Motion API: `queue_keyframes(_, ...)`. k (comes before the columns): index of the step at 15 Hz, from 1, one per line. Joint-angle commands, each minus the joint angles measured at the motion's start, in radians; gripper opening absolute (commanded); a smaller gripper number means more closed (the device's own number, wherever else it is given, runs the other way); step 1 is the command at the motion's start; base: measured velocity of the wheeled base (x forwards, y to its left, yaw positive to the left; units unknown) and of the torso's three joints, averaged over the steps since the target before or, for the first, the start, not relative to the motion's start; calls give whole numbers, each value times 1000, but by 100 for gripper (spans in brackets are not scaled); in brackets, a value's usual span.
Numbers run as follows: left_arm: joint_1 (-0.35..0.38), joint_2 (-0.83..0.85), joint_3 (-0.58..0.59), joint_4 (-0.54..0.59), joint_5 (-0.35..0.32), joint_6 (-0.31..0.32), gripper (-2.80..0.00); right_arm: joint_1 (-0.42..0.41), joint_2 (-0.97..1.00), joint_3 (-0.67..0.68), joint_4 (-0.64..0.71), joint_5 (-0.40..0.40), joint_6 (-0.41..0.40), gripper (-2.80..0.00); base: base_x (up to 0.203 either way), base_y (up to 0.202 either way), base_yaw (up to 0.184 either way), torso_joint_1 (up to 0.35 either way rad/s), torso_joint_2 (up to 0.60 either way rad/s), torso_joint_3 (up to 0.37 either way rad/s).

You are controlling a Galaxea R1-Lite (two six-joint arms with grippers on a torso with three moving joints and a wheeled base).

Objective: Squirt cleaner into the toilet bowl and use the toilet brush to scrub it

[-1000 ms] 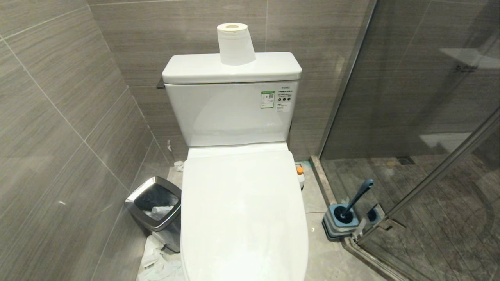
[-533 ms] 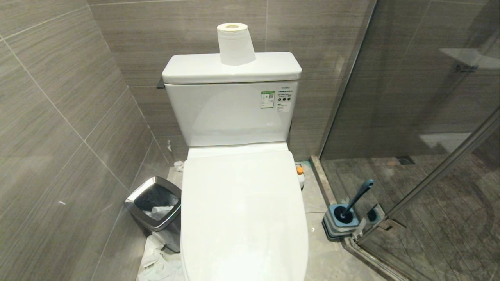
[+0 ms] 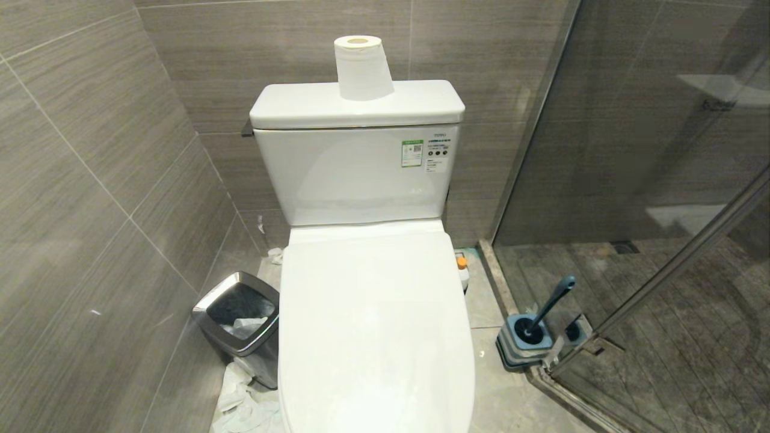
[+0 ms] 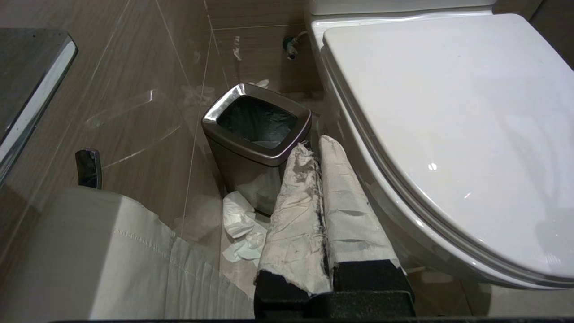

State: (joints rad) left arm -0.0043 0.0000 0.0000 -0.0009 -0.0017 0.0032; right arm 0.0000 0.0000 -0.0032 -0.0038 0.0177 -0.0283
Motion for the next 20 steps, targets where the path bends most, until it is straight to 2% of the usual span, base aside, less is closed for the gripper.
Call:
queue_keyframes(1, 0, 0, 0, -1, 0, 0, -280, 0, 2, 0, -1, 1, -1, -280, 0, 0, 0, 0, 0, 0)
queue_keyframes(20, 0, 0, 0, -1, 0, 0, -280, 0, 2, 0, -1, 1, -1, -280, 0, 0, 0, 0, 0, 0)
